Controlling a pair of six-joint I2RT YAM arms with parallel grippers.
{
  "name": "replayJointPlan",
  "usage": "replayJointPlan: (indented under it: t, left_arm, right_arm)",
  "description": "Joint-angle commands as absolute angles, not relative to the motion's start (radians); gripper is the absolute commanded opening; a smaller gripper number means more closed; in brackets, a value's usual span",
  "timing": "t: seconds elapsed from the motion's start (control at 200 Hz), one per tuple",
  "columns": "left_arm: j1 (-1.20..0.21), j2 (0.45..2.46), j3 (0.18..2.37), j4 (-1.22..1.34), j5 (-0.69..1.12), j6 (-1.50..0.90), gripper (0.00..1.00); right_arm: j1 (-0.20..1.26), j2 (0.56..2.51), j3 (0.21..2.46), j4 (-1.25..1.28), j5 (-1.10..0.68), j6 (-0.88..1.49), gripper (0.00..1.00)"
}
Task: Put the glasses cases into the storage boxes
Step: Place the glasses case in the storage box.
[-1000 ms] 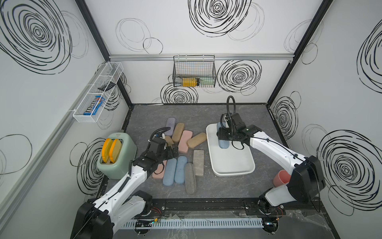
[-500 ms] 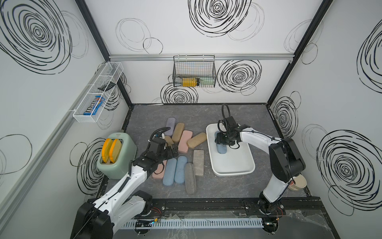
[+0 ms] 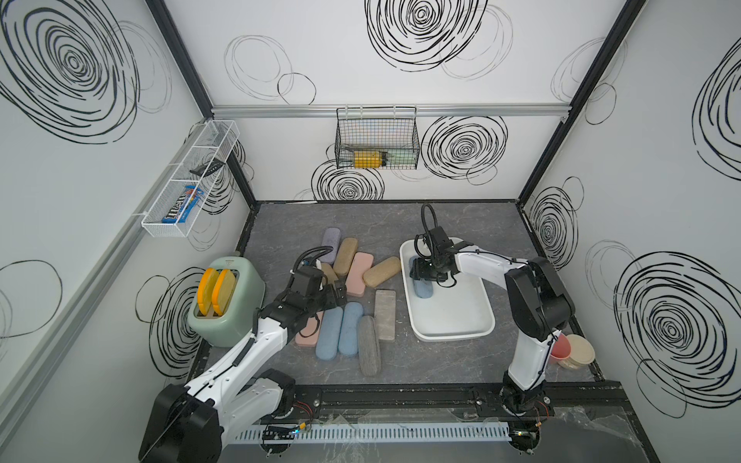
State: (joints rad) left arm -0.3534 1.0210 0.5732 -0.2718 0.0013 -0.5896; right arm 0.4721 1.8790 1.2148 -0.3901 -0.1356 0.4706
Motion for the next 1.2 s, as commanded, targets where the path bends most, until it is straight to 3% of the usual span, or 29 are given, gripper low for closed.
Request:
replayJointPlan:
  t: [0.0, 0.56, 0.816, 1.196]
  left_arm:
    - [-0.357, 1.028, 0.592, -0.265, 0.011, -0.583, 1.0]
    - [-0.357, 1.035, 0.594, -0.265, 0.018, -0.583, 1.0]
    - [-0.361, 1.042, 0.595, -0.267, 0.024, -0.584, 0.98]
    - [-0.364, 1.043, 0.595, -0.267, 0.02, -0.584, 0.97]
  right_arm:
    - [0.474, 1.891, 1.248, -0.367, -0.15, 0.481, 0.5]
    - [0.473, 1.936, 1.269, -0.346, -0.159, 0.518, 0.54]
    - [0.473, 1.942, 1.284, -0.345, -0.171, 0.528, 0.61]
    - [0.493, 1.819, 1.279, -0.4, -0.1, 0.505, 0.96]
